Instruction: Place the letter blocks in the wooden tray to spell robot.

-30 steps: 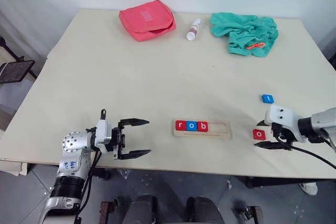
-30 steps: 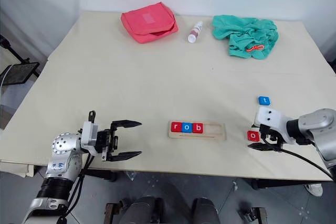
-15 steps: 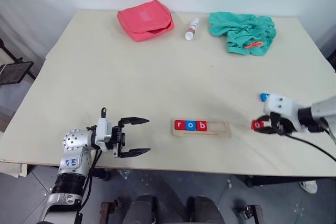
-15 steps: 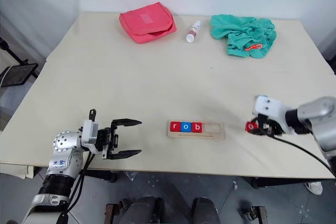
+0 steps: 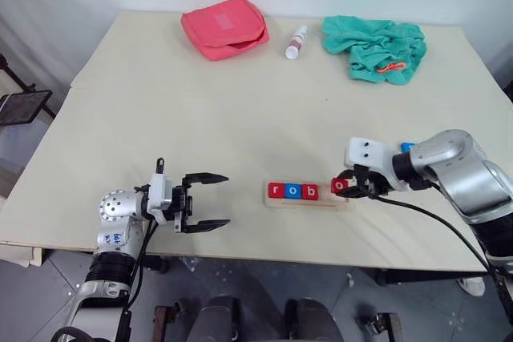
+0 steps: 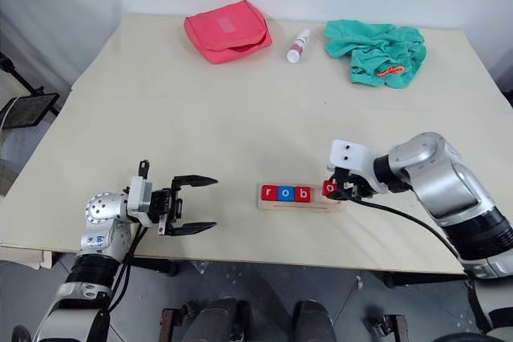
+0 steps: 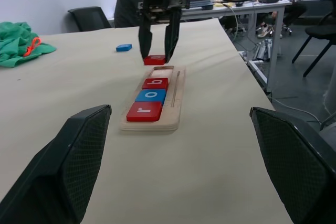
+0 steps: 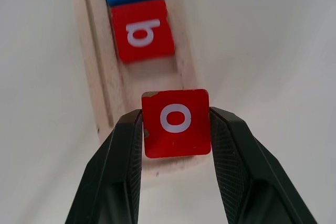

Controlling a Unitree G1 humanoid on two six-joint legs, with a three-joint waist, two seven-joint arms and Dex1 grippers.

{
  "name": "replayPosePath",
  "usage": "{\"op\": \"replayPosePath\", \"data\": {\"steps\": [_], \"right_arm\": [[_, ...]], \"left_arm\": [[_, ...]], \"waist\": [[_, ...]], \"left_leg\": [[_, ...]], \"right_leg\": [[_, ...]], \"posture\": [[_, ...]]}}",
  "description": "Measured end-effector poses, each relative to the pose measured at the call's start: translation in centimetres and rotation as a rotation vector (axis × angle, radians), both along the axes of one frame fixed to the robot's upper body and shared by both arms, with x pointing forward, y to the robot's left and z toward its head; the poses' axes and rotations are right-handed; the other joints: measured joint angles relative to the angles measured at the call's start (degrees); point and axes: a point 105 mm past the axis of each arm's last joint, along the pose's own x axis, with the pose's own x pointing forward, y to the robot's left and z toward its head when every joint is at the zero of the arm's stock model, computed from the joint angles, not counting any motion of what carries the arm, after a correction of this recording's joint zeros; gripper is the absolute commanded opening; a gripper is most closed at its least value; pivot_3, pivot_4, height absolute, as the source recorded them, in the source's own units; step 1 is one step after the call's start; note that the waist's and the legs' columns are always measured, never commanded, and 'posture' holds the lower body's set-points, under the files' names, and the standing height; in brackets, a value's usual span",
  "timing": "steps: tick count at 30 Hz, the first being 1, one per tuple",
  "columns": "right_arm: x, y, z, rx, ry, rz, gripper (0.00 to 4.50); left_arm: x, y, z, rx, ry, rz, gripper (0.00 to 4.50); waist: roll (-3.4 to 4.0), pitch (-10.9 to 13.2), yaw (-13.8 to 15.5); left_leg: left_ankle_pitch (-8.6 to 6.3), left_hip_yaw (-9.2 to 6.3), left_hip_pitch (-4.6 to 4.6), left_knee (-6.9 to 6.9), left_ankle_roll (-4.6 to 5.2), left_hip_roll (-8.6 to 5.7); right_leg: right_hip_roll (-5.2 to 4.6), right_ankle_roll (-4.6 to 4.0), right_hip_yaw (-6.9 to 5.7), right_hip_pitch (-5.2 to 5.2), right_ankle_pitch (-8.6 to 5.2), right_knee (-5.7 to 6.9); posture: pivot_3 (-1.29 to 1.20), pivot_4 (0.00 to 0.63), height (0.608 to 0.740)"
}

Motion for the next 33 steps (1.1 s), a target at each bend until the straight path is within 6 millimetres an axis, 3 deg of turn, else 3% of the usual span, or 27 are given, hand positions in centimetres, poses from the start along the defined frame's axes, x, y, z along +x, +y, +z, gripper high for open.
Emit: {"op": "replayPosePath", "data": {"steps": [20, 29, 33], "right_arm": [[-0.5, 1.7, -1.0, -0.042, 0.022, 0.073, 1.45], [-0.4, 1.7, -0.9, -0.055, 0.008, 0.076, 4.49], [-0.8, 1.5, -0.2, -0.07, -0.007, 0.072, 4.49]], "left_arm": [[-0.4, 0.0, -0.4, -0.006, 0.007, 0.023, 4.5], [-0.4, 0.0, -0.4, -0.008, 0.007, 0.027, 4.5], [-0.4, -0.1, -0.4, -0.01, 0.007, 0.027, 4.5]], "waist": [[0.0, 0.0, 0.0], [0.0, 0.0, 0.0], [0.0, 0.0, 0.0]], "left_leg": [[0.0, 0.0, 0.0, 0.02, 0.01, -0.01], [0.0, 0.01, 0.0, 0.02, 0.01, -0.01], [0.0, 0.0, 0.0, 0.02, 0.0, -0.01]], "right_leg": [[-0.01, 0.0, -0.03, -0.02, 0.0, 0.04], [-0.02, 0.0, -0.03, -0.03, 0.0, 0.04], [-0.02, 0.0, -0.03, -0.03, 0.0, 0.04]], "posture": [[0.0, 0.15, 0.74], [0.0, 0.15, 0.74], [0.0, 0.15, 0.74]]}}
